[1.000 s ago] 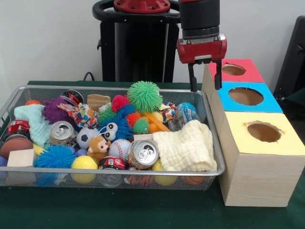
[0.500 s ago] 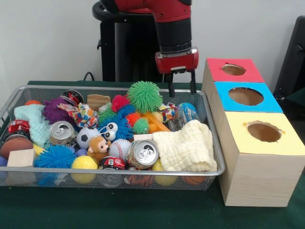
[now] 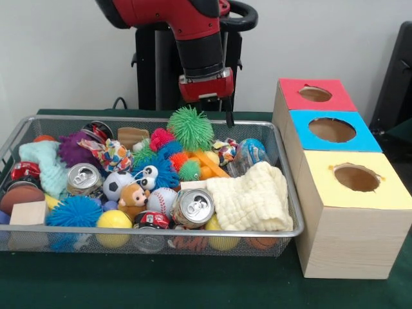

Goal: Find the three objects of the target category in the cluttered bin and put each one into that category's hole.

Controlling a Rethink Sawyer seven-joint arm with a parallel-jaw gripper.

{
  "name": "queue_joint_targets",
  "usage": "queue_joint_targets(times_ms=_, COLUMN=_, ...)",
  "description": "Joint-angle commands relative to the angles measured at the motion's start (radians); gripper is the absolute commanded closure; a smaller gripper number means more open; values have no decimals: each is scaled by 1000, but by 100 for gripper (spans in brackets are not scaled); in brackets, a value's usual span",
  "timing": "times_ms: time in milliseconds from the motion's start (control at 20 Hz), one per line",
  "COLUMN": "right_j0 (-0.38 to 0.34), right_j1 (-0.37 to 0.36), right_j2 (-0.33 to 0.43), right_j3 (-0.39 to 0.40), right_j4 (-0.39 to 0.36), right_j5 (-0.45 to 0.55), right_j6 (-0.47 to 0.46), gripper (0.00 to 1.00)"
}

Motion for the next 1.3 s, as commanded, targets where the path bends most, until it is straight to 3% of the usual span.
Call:
queue_joint_targets(times_ms=50, right_j0=14, right_j1=130, right_j2=-61, right_j3=-152, right_j4=-74, right_j5=-43, right_j6=62, gripper=0)
queue_joint_targets(times_ms=400, right_j0=71, right_j1=273, right_j2=-118, right_j3=-250, right_j4=-79, right_j5=-101, right_j6=69, gripper=0)
queue_joint_targets(times_ms=600, right_j0=114, right_j1=304, right_j2=-139, right_j3=-272, right_j4=-69, right_j5=-123, right_j6=80, gripper=0)
queue_joint_targets(times_ms=1050, right_j0=209, right_j1=311, right_j2=-142, right_j3=-295, right_j4=2, right_j5=-161, right_j6=127, gripper=0)
queue_joint_targets(times_ms=1300, right_j0=257, right_j1=219, right_j2=-146, right_j3=-235, right_j4=55, right_j5=-153, right_j6=170, gripper=0)
